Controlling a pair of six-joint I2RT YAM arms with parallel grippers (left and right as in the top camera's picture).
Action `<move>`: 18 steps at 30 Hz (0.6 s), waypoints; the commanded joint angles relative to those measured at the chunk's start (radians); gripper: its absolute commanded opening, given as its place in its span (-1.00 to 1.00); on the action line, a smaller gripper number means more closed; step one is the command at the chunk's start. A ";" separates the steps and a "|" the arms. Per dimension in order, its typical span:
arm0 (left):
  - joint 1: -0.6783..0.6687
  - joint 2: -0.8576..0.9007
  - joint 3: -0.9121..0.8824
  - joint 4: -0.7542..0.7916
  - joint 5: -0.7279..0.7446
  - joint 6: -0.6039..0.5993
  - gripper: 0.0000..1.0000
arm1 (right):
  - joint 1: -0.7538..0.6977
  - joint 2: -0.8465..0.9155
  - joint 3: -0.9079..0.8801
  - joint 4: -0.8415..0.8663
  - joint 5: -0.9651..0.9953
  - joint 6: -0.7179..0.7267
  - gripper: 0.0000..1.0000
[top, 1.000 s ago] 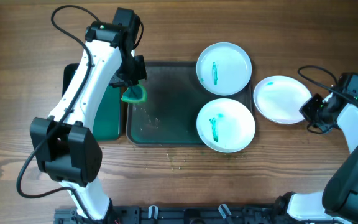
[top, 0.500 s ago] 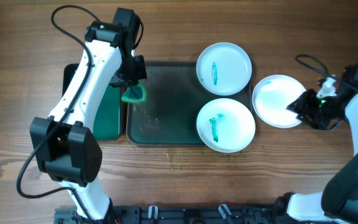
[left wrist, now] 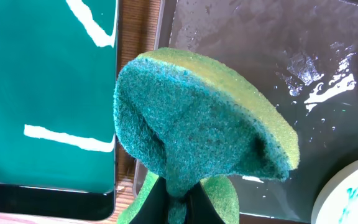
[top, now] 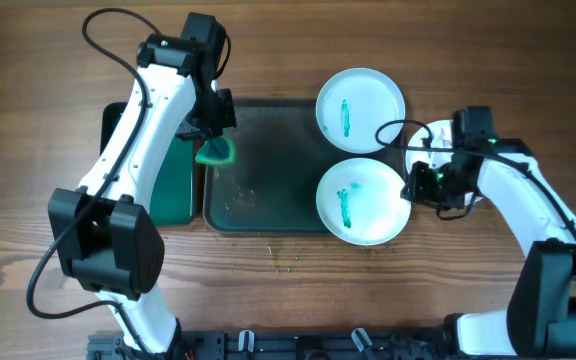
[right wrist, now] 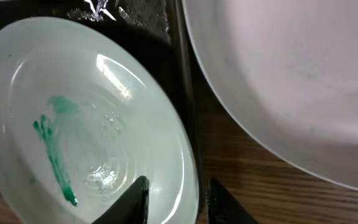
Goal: Clean dirty plates on tray and stack at the side
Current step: 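Release the plate and move the right gripper to the lower plate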
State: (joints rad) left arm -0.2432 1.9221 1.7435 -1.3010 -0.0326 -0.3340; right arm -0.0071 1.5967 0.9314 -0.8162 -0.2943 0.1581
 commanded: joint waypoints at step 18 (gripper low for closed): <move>-0.002 -0.016 0.014 0.003 -0.003 0.013 -0.92 | 0.043 -0.016 -0.056 0.085 0.092 -0.001 -0.64</move>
State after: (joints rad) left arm -0.2432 1.9221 1.7435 -1.3006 -0.0326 -0.3340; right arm 0.0315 1.5967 0.8810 -0.7353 -0.2157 0.1616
